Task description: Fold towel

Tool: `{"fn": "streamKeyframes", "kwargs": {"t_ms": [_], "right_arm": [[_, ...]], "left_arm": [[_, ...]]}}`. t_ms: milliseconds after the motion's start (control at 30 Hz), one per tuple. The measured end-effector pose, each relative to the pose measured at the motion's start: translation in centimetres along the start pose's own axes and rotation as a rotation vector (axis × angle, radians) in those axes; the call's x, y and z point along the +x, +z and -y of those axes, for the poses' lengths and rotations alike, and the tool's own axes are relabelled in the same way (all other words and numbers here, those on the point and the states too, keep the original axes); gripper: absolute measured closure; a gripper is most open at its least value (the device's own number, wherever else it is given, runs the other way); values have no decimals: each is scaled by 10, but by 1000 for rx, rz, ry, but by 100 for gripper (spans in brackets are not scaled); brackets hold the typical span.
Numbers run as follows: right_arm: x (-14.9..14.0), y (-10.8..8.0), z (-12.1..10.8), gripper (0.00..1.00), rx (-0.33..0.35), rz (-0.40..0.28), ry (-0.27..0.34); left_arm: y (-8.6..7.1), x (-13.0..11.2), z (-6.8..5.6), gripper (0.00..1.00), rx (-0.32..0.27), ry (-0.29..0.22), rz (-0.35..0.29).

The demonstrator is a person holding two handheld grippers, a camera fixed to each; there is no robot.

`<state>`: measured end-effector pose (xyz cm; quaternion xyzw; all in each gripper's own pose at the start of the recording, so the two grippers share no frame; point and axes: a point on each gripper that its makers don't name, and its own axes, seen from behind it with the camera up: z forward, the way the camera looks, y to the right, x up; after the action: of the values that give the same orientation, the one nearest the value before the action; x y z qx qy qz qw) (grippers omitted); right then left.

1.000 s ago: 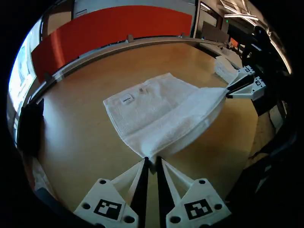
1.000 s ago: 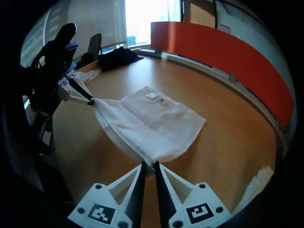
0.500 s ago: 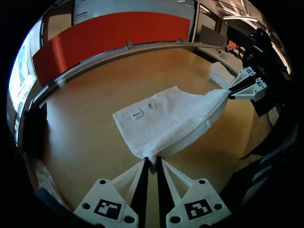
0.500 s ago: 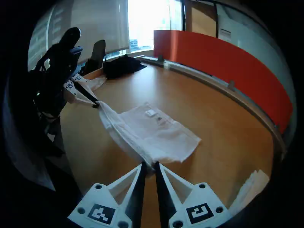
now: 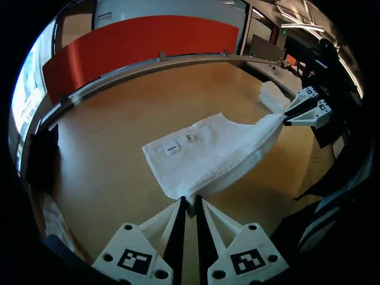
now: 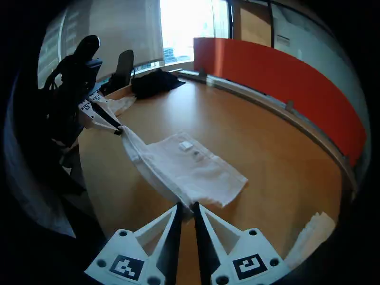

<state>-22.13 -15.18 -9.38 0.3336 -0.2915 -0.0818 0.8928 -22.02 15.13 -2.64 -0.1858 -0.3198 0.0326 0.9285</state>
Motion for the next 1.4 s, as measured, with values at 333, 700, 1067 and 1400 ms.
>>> {"fn": "streamKeyframes", "kwargs": {"t_ms": [333,700,1067,1400], "right_arm": [[4,9,-14,82,-18,19,-4],[12,37,-51,82,-66,39,14],[11,64,-78,82,-78,66,31],[-1,78,-88,82,-76,95,47]], "left_arm": [[14,15,11,85,15,8,-13],[48,38,34,86,36,2,-18],[79,45,51,85,49,10,8],[102,37,58,85,51,20,33]]}}
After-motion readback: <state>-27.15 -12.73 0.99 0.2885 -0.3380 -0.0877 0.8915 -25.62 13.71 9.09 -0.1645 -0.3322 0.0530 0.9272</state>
